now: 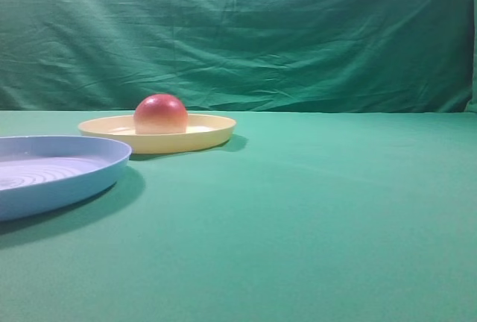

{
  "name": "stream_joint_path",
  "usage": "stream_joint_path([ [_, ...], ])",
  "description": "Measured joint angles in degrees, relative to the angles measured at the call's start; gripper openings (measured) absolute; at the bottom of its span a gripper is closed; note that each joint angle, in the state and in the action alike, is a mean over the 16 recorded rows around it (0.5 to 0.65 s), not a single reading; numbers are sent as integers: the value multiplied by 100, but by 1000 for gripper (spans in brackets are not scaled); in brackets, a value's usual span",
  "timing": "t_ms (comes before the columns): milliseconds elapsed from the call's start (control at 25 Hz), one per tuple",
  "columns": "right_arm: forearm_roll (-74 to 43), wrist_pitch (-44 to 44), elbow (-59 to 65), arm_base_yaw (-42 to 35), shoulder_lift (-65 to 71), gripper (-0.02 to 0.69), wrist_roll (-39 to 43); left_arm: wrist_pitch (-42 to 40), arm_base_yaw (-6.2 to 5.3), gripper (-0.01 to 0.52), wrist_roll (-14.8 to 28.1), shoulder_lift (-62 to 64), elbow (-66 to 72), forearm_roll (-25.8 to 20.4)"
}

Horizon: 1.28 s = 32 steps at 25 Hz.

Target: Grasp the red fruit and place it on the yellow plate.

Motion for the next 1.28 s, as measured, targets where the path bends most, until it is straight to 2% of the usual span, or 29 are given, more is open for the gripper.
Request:
stream_joint_path([
  [320,-104,-1022,2116,-968,-1993,0,-9,0,0,0,0,0,0,0],
  [640,-158,-2195,4015,-1698,-3351,0,-273,0,0,0,0,0,0,0],
  [1000,-243,-3299,5990,-1965,-4431,0,-720,0,0,0,0,0,0,0],
  [1280,-275,-3825,7187,-1970,-5002,0,-836,0,0,0,0,0,0,0],
])
